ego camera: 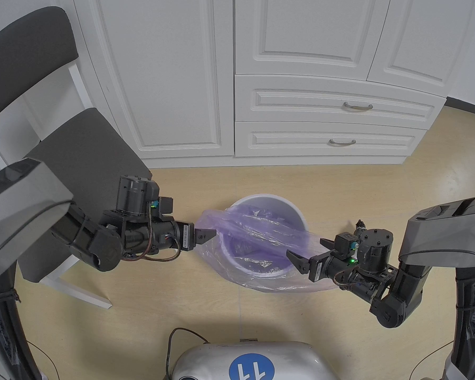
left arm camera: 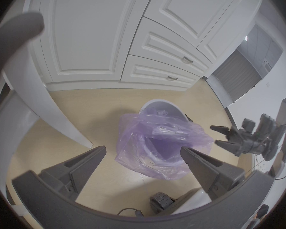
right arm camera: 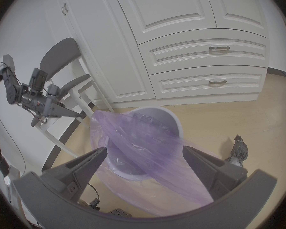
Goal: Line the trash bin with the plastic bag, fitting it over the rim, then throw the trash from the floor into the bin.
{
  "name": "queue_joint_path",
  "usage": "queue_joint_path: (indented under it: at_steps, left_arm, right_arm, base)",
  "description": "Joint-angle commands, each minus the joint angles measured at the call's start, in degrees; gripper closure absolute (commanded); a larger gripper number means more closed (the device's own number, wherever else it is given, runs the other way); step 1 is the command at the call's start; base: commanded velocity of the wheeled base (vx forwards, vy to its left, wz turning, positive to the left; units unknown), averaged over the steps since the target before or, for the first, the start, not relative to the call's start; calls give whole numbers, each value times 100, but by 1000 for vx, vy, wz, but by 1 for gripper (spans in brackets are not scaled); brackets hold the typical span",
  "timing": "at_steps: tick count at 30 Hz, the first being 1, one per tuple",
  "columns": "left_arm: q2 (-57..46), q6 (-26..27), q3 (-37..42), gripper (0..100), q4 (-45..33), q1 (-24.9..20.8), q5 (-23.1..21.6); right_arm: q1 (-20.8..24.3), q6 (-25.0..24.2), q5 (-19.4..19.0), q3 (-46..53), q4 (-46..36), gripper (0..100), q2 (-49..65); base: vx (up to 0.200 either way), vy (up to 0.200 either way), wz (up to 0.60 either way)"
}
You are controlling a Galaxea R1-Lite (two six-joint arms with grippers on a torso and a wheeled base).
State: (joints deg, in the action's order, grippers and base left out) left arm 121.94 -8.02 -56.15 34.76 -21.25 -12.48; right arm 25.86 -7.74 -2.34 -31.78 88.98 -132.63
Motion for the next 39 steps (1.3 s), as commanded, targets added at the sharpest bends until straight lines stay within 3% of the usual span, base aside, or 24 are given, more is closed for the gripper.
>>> queue_joint_path:
  at_steps: [1, 10, 15, 17, 23, 28, 34, 39]
  left_arm:
    - [-742, 20, 219, 0, -127, -37, -61]
    - [-1340, -42, 922, 0, 49, -459, 308]
    - [-1744, -332, 1238, 0, 356, -617, 598]
    - [-2069, -349, 1704, 0, 682, -705, 774]
    - [-2667, -393, 2864, 0, 1587, -811, 985]
    - [-2966, -367, 3400, 0, 2369, -468, 1064]
    - [-3080, -393, 3673, 0, 2448, 147, 993]
    - [-3098, -358, 3708, 0, 2457, 262, 958]
  right_arm:
    - [7, 53, 85, 32, 102, 0, -34]
    - [227, 651, 348, 49, 102, 0, 1]
    - [394, 1020, 348, -144, 102, 0, 36]
    - [385, 1381, 252, -548, -276, 0, 89]
    - [332, 1548, -153, -1120, -1216, 0, 80]
    - [411, 1688, -170, -1568, -1357, 0, -325]
    - [455, 1917, -91, -1999, -1357, 0, -738]
    - [429, 1890, -38, -2350, -1313, 0, -1010]
  base:
    - [0, 0, 0]
    - [0, 0, 0]
    - [0, 0, 0]
    - [0, 0, 0]
    - [0, 0, 0]
    - [0, 0, 0]
    - [0, 0, 0]
    - [0, 0, 0]
